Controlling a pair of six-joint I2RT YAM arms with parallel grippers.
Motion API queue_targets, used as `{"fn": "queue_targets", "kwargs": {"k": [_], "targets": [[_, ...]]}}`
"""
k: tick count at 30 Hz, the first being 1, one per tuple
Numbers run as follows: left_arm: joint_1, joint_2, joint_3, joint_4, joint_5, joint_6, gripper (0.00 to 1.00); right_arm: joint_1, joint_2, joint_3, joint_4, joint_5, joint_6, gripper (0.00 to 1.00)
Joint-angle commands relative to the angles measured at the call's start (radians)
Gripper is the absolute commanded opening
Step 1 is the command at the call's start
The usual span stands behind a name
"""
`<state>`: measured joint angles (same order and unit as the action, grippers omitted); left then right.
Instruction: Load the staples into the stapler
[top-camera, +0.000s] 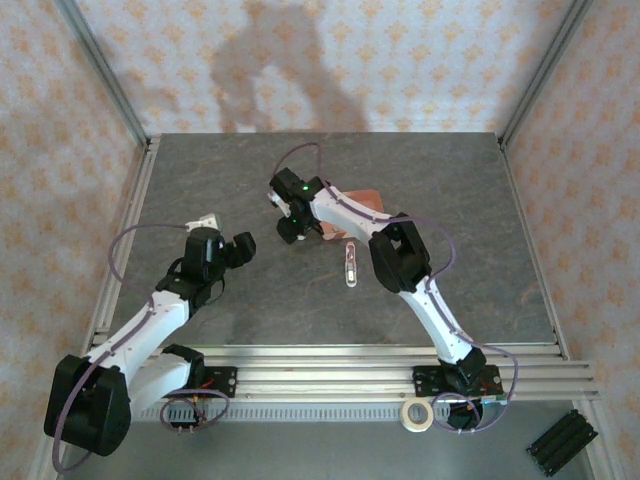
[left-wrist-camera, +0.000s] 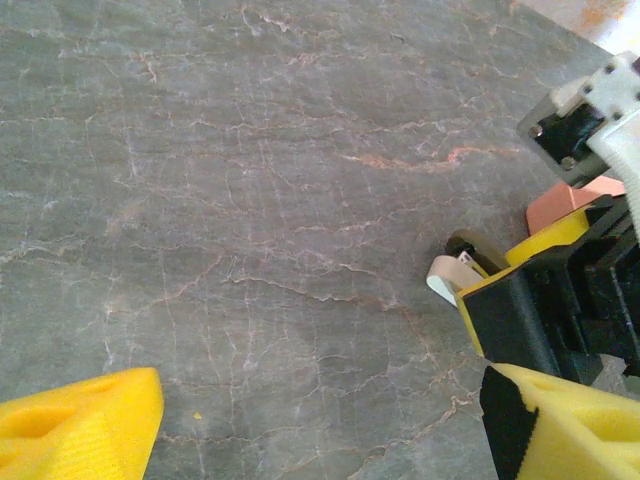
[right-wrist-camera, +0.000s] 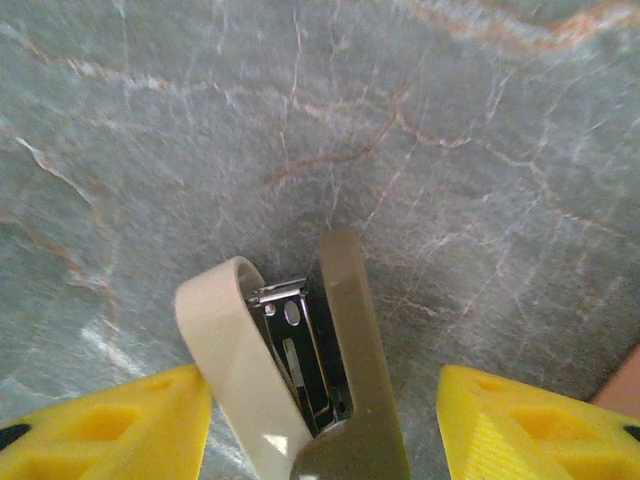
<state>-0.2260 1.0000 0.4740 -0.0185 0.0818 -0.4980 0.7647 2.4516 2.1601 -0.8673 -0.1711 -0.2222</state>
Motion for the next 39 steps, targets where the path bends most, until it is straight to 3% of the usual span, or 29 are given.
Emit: {"fn": "queue_targets", "kwargs": {"k": [1, 11, 15, 20, 26, 31, 36, 39], "targets": [[0.010, 0.007, 0.010, 0.016, 0.012, -0.013, 0.84, -0.009, 0.033, 0.018, -0.052, -0.007, -0.037, 0.58], [0.011, 0.019, 0.021, 0.019, 0.042, -0.031, 0.83, -0.008, -0.035, -0.037, -0.045, -0.016, -0.080, 0.29], [0.011, 0.018, 0.055, 0.009, 0.134, -0.077, 0.83, -0.010, -0.199, -0.213, 0.057, -0.030, -0.104, 0.27], [0.009, 0.046, 0.124, 0.022, 0.350, -0.126, 0.79, -0.011, -0.499, -0.540, 0.272, -0.083, -0.141, 0.26], [-0.042, 0.110, 0.132, 0.225, 0.589, -0.206, 0.77, -0.011, -0.839, -0.926, 0.539, -0.189, -0.308, 0.19], [-0.148, 0.162, 0.141, 0.343, 0.677, -0.195, 0.77, -0.010, -1.019, -1.122, 0.678, -0.236, -0.452, 0.19], [-0.206, 0.187, 0.140, 0.439, 0.696, -0.226, 0.75, -0.005, -1.084, -1.165, 0.682, -0.242, -0.524, 0.19], [-0.217, 0.188, 0.135, 0.463, 0.681, -0.244, 0.69, 0.002, -1.108, -1.183, 0.700, -0.240, -0.551, 0.19]]}}
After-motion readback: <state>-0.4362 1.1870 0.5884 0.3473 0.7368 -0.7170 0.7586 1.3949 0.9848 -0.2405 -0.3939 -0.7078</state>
